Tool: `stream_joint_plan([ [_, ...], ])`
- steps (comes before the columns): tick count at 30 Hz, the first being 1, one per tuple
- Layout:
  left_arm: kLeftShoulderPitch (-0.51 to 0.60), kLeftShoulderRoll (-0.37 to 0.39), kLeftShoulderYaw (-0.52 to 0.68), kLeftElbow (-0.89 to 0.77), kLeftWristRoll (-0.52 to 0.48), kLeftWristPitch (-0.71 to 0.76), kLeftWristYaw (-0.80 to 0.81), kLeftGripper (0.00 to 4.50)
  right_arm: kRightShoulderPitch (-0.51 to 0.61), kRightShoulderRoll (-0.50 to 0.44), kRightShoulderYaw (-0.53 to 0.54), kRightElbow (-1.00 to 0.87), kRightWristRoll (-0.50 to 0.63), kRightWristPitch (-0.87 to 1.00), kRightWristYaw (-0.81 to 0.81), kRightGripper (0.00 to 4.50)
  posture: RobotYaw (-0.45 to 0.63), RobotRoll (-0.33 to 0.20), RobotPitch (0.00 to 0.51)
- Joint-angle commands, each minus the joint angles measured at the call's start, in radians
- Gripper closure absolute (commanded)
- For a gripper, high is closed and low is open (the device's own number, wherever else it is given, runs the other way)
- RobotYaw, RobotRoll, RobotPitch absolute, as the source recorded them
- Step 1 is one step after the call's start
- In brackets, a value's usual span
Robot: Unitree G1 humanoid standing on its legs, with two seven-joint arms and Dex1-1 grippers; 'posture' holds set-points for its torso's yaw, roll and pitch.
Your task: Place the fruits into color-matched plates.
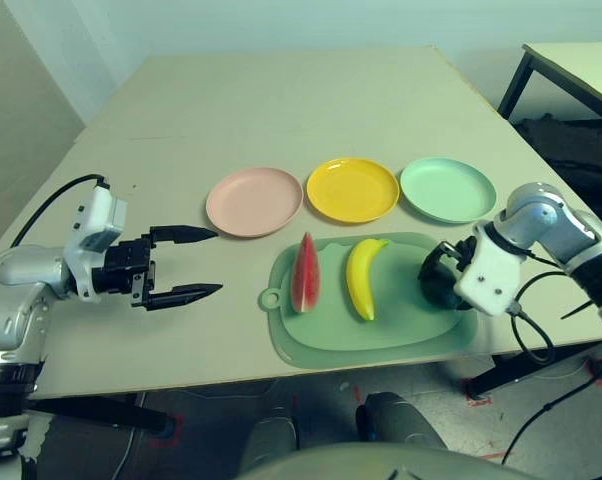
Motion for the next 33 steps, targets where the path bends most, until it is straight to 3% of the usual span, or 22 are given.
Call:
stream_joint_plan([
  [1,-0.002,0.009,-0.009,-0.005,0.018,0.001,-0.001,0.0,0.009,0.005,-0.021,-0.013,0.003,0.016,0.008,1.49,-0.11,0.0,0.035],
  [5,-0.002,0.013,-0.016,0.018,0.041,-0.001,0.005,0.0,-0.01,0.009,-0.036,0.003,0.015,0.032,0.014,1.49,-0.12,0.0,0.033],
  [10,-0.035,-0.007,-0.004,0.071,0.058,0.03,0.071,0.0,-0.141,0.06,-0.09,0.098,0.033,0.094,0.003,1.5,-0.12,0.0,0.032],
  [17,-0.101,-0.051,-0.002,0.064,0.04,0.141,0.208,0.0,-0.375,0.151,-0.101,0.524,-0.167,0.007,-0.196,1.55,-0.12,0.0,0.032],
  [20,-0.107,-0.054,-0.003,0.038,0.043,0.18,0.246,0.0,-0.44,0.159,-0.049,0.677,-0.336,-0.037,-0.4,1.55,-0.11,0.0,0.032],
  [26,-0.111,-0.061,-0.024,-0.039,0.032,0.247,0.282,0.0,-0.461,0.191,0.002,0.859,-0.517,-0.018,-0.658,1.55,-0.09,0.0,0.035],
  [33,-0.145,-0.092,-0.032,-0.086,-0.006,0.301,0.292,0.0,-0.452,0.242,-0.006,0.928,-0.592,0.027,-0.818,1.55,-0.08,0.0,0.037],
])
